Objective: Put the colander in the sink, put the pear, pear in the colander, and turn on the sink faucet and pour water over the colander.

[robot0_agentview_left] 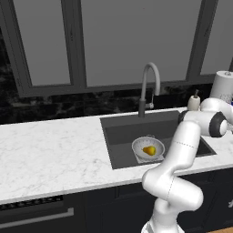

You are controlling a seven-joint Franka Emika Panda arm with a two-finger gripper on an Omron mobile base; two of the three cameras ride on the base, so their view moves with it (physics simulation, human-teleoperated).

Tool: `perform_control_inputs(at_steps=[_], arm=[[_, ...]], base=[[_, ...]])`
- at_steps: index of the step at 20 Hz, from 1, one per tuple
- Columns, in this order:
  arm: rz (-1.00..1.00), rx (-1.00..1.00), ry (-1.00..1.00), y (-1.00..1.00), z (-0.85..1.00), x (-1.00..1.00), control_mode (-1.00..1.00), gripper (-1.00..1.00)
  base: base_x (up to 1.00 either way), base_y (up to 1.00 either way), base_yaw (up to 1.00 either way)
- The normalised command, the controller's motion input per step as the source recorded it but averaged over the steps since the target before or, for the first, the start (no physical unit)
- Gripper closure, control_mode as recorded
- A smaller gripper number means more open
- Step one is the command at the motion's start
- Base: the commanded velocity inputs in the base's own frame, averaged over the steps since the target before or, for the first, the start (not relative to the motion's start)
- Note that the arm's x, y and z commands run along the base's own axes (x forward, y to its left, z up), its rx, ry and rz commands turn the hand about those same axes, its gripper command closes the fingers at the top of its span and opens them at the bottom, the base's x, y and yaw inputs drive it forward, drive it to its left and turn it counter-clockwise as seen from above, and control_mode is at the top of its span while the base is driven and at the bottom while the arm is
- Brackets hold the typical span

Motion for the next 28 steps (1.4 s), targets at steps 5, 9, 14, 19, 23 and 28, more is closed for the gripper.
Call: perform_control_inputs(at_steps=[5,9,14,19,23,28], arm=[[0.06,0.01,-0.23,0.43,0.53,-0.33,-1.00,1.00],[0.09,0.03,-0.23,0.69,0.64,-0.33,-1.00,1.00],[0.06,0.02,-0.10,0.89,0.55,-0.27,-1.00,1.00],[0.08,0.00,-0.02,1.00,0.41,-0.20,-1.00,1.00],[0.08,0.00,0.08,0.94,0.26,-0.08,-1.00,1.00],[0.06,0.07,0.17,0.45,0.13,0.00,-1.00,1.00]], base=[[0.00,0.00,0.00],[0.00,0.00,0.00],[0.00,0.00,0.00],[0.00,0.00,0.00],[0.00,0.00,0.00],[0.00,0.00,0.00]])
